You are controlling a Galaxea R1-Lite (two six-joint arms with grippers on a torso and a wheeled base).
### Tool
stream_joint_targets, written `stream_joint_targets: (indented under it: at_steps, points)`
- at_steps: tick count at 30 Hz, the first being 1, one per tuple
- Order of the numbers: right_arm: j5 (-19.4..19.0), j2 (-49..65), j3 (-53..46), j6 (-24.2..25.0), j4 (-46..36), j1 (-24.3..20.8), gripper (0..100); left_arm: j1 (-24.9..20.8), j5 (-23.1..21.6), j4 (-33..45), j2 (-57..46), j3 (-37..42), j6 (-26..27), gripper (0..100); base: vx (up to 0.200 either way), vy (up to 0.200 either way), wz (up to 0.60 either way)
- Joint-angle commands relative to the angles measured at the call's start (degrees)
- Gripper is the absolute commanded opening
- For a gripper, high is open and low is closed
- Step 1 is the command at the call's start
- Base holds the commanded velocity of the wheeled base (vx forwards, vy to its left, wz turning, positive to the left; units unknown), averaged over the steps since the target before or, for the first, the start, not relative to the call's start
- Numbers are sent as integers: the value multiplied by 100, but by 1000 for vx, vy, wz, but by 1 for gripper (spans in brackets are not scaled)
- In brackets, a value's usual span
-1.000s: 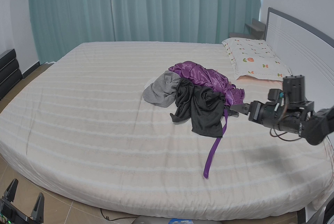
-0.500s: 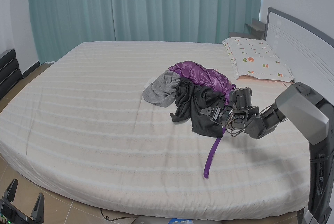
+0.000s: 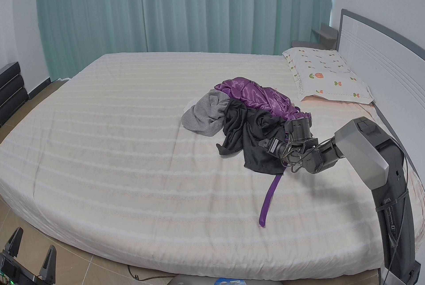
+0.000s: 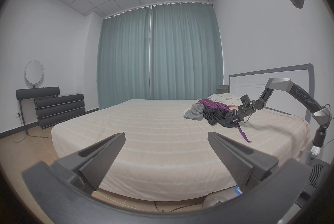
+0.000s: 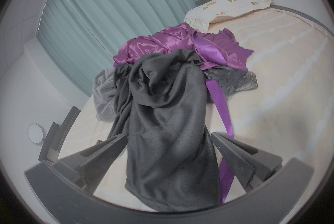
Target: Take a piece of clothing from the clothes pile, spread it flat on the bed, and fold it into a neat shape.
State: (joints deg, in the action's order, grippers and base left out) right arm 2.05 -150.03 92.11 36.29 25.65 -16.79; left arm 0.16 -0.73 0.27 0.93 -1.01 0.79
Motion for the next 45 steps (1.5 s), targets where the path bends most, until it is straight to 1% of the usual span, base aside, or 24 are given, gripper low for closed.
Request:
stream_joint_targets:
  at_steps: [1, 6, 9, 10, 12, 18, 22, 26, 27, 28, 32, 33, 36, 39, 40, 41, 45]
  points:
    - [15, -281, 202, -17, -51, 0, 100, 2, -6, 0, -93, 101, 0, 100, 0, 0, 0]
    - [41, -395, 307, -87, -69, -53, 100, 2, 3, 0, -93, 101, 0, 100, 0, 0, 0]
    - [68, -475, 369, -316, -78, -97, 100, 2, 3, 0, -93, 101, 0, 100, 0, 0, 0]
    - [68, -510, 386, -368, -78, -106, 0, 2, -6, 0, -93, 101, 0, 100, 0, 0, 0]
    - [76, -536, 395, -439, -69, -114, 0, 2, -6, 0, -93, 101, 0, 100, 0, 0, 0]
    - [59, -299, 272, -404, -16, -158, 0, 2, -6, 0, -93, 101, 0, 100, 0, 0, 0]
    - [50, -61, 17, -368, 19, -158, 0, 2, -6, 0, -93, 101, 0, 100, 0, 0, 0]
    - [-29, 457, -642, -254, 239, -132, 0, 2, -6, 0, -93, 101, 0, 100, 0, 0, 0]
    - [-29, 457, -642, -254, 239, -132, 0, 2, -6, 0, -93, 101, 0, 100, 0, 0, 0]
    - [-126, 738, -1064, -96, 406, -141, 0, 2, -6, 0, -93, 101, 0, 100, 0, 0, 0]
    - [-548, 1336, -1995, 282, 995, -149, 0, 2, 3, 0, -93, 101, 0, 100, 0, 0, 0]
    - [-556, 1362, -2022, 291, 1021, -158, 0, 2, -6, 0, -93, 101, 0, 100, 0, 0, 0]
    - [-908, 2083, -2989, 678, 1610, -167, 0, 2, -6, 0, -93, 101, 0, 100, 0, 0, 0]
    - [-1198, 2593, -3674, 888, 1970, -158, 0, 2, -6, 0, -93, 101, 0, 100, 0, 0, 0]
    - [-1198, 2593, -3674, 888, 1970, -158, 0, 2, -6, 0, -93, 101, 0, 100, 0, 0, 0]
    - [-1356, 2874, -4043, 968, 2172, -167, 0, 2, -6, 0, -93, 101, 0, 100, 0, 0, 0]
    - [-1418, 3401, -4694, 1152, 2629, -352, 0, 2, 3, 0, -93, 101, 0, 100, 0, 0, 0]
